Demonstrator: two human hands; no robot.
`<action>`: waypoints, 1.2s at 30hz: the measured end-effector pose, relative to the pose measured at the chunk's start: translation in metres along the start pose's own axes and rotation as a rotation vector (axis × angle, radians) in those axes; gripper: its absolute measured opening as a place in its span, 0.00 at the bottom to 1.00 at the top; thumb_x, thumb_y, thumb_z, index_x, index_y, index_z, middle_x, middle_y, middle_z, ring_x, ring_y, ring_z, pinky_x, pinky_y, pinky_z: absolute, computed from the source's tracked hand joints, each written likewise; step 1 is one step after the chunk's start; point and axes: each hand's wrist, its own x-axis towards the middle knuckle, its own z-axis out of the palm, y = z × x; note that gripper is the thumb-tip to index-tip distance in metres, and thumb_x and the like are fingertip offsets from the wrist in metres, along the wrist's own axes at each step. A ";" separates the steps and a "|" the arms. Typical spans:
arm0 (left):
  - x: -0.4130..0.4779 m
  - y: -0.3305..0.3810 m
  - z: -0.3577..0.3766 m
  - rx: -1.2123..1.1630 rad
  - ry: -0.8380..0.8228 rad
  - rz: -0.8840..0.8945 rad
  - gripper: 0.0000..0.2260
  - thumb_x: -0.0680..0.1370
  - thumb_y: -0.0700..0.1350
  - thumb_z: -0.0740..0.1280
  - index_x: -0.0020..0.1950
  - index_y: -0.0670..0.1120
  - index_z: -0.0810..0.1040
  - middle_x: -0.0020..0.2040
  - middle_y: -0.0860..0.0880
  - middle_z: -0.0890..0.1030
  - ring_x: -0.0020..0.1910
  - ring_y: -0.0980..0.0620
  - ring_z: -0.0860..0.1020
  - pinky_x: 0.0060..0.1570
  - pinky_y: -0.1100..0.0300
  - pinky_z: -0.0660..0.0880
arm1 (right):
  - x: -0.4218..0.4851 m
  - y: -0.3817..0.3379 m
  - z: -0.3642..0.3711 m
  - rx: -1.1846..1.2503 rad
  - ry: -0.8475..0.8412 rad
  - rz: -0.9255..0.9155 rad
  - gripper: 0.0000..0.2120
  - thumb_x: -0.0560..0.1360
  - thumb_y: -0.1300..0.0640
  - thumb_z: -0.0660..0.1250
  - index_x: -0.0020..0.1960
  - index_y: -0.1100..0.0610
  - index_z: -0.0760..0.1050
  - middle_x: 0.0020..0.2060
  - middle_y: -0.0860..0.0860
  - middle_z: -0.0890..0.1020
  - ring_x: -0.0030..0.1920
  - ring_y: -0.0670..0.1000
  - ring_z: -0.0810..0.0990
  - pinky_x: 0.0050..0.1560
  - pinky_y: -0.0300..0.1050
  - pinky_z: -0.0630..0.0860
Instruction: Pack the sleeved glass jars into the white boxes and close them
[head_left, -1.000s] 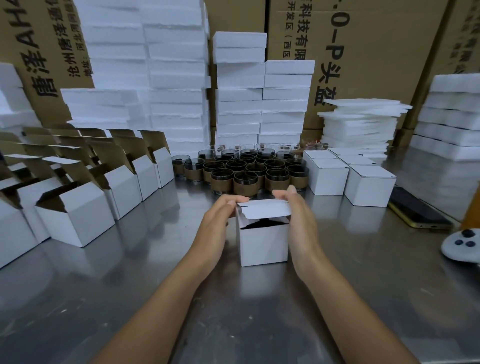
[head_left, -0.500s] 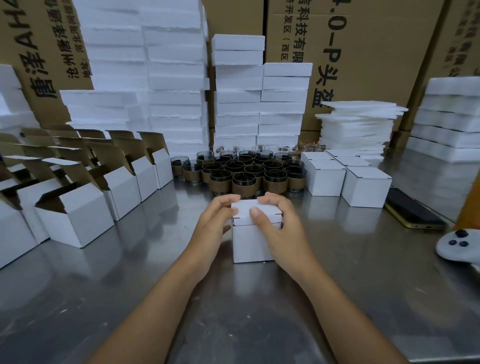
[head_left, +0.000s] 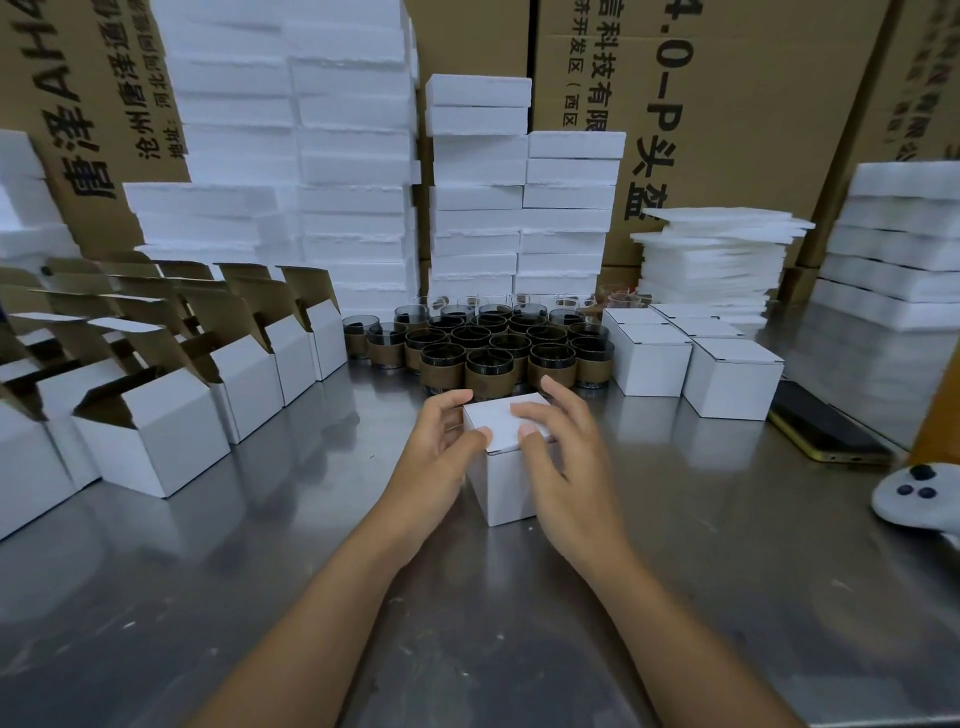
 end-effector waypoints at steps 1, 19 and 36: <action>0.000 0.000 0.000 0.002 0.006 -0.003 0.16 0.79 0.38 0.62 0.65 0.49 0.68 0.59 0.50 0.76 0.58 0.57 0.75 0.49 0.72 0.72 | -0.002 0.001 -0.001 -0.094 0.002 -0.034 0.12 0.78 0.51 0.60 0.59 0.49 0.77 0.69 0.41 0.66 0.69 0.40 0.61 0.69 0.40 0.56; 0.003 -0.007 -0.003 -0.015 0.064 -0.092 0.12 0.79 0.48 0.63 0.62 0.52 0.71 0.60 0.53 0.77 0.59 0.60 0.74 0.60 0.61 0.69 | -0.002 0.000 -0.007 -0.620 -0.045 0.011 0.40 0.67 0.36 0.66 0.73 0.53 0.57 0.70 0.50 0.59 0.67 0.53 0.66 0.60 0.46 0.66; 0.013 -0.015 0.006 0.066 0.007 -0.074 0.09 0.78 0.48 0.62 0.58 0.53 0.72 0.57 0.47 0.78 0.58 0.53 0.76 0.60 0.57 0.71 | 0.092 0.087 -0.095 -1.099 -0.028 0.202 0.32 0.76 0.37 0.57 0.75 0.49 0.56 0.75 0.54 0.57 0.76 0.53 0.43 0.71 0.63 0.44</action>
